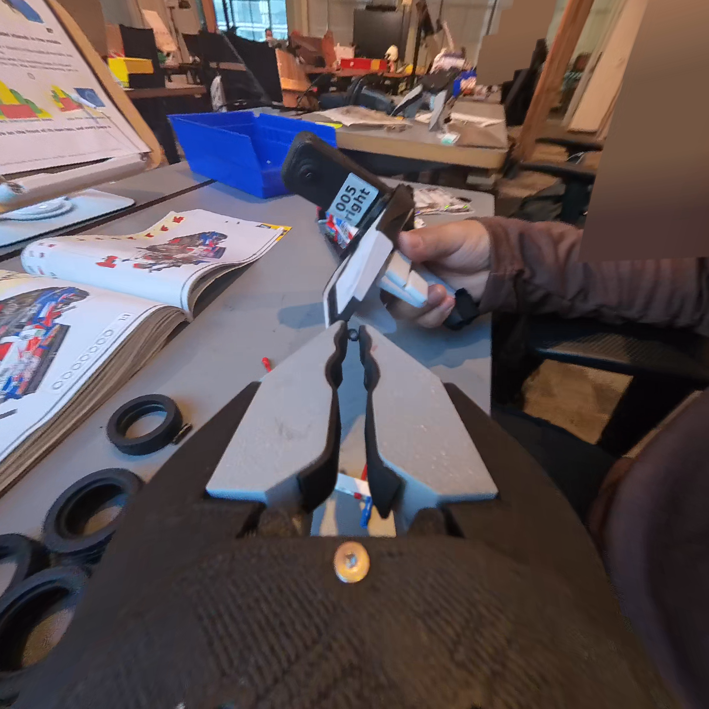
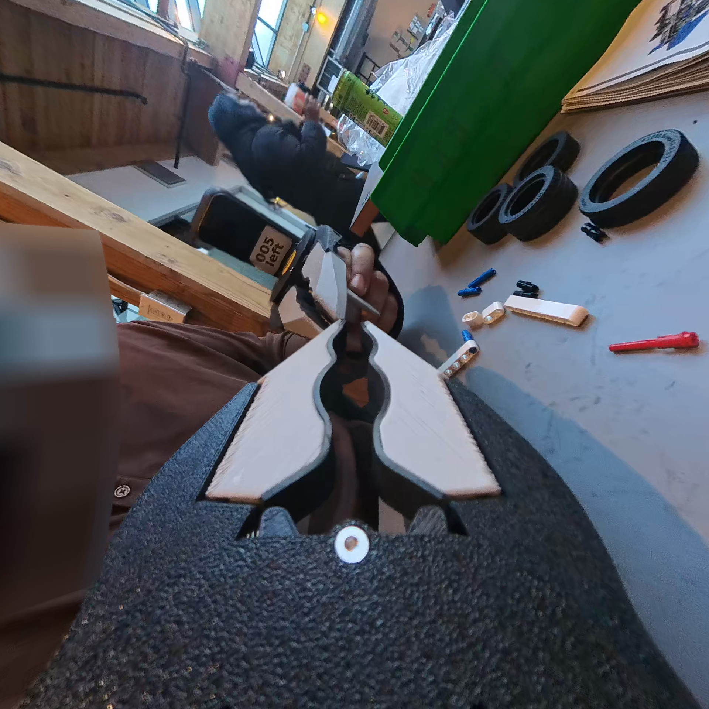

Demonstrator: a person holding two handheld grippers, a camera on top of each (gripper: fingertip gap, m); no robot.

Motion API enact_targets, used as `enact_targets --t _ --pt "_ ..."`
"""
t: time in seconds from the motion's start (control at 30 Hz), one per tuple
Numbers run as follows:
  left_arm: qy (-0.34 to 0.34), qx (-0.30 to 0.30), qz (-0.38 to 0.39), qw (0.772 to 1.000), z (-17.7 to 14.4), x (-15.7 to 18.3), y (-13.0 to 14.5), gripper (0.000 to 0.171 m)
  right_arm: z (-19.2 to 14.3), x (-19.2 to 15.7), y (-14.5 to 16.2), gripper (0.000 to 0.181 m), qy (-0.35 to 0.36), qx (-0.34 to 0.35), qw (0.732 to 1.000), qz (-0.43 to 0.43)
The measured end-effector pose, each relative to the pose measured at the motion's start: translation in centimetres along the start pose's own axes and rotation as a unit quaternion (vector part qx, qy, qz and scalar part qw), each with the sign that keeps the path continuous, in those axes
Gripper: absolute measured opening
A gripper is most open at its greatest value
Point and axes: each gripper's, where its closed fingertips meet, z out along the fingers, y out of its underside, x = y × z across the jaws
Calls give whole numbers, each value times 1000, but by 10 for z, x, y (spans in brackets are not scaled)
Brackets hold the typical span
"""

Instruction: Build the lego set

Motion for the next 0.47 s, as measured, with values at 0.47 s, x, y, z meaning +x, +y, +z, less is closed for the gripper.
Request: enact_targets --t 0.47 --pt "60 144 164 974 -17 27 -34 3 11 -47 8 5 -151 -15 988 27"
